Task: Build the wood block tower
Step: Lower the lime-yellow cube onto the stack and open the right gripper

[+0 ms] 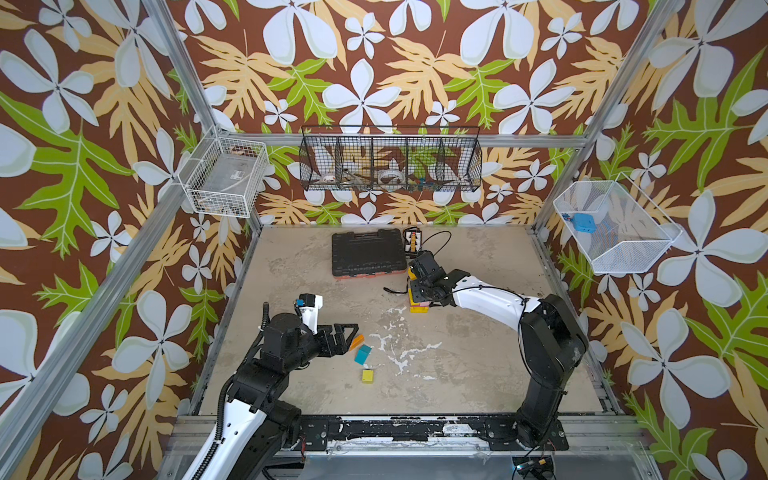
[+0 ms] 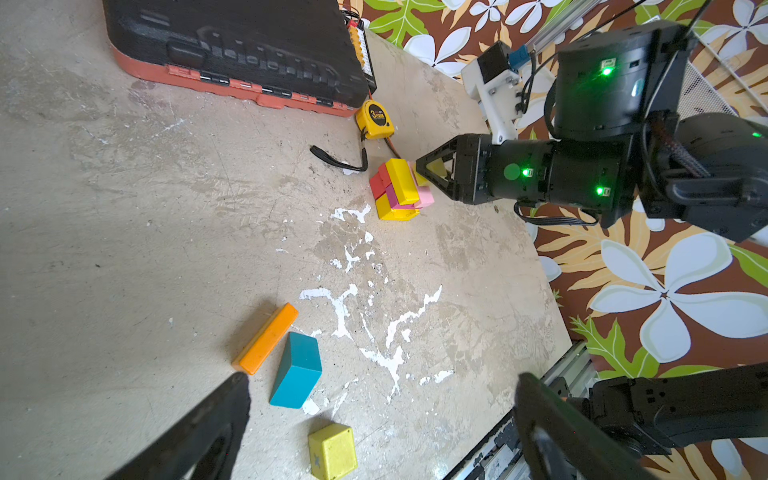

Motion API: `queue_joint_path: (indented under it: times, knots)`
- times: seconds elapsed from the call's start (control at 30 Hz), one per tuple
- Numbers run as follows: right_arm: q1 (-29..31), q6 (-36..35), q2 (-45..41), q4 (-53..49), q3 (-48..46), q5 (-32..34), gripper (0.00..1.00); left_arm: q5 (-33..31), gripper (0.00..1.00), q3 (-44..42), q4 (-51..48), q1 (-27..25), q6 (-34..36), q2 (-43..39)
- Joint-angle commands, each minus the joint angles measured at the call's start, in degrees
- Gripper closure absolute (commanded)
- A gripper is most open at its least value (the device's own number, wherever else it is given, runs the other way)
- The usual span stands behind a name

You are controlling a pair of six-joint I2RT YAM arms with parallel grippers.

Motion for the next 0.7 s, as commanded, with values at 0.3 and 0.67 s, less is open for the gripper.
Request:
queue_joint_path:
  times: [0.3, 0.67]
  knots:
    - [0.01, 0.9, -0.03, -1.03, -0.12, 0.44, 0.63, 0.2, 0.0, -0.02, 0.78, -0.06, 0.23, 0.06]
    - [0.01, 1.08, -0.29, -1.21, -0.04, 0.52, 0.52, 0.2, 0.0, -0.03, 0.8, 0.0, 0.18, 0.03]
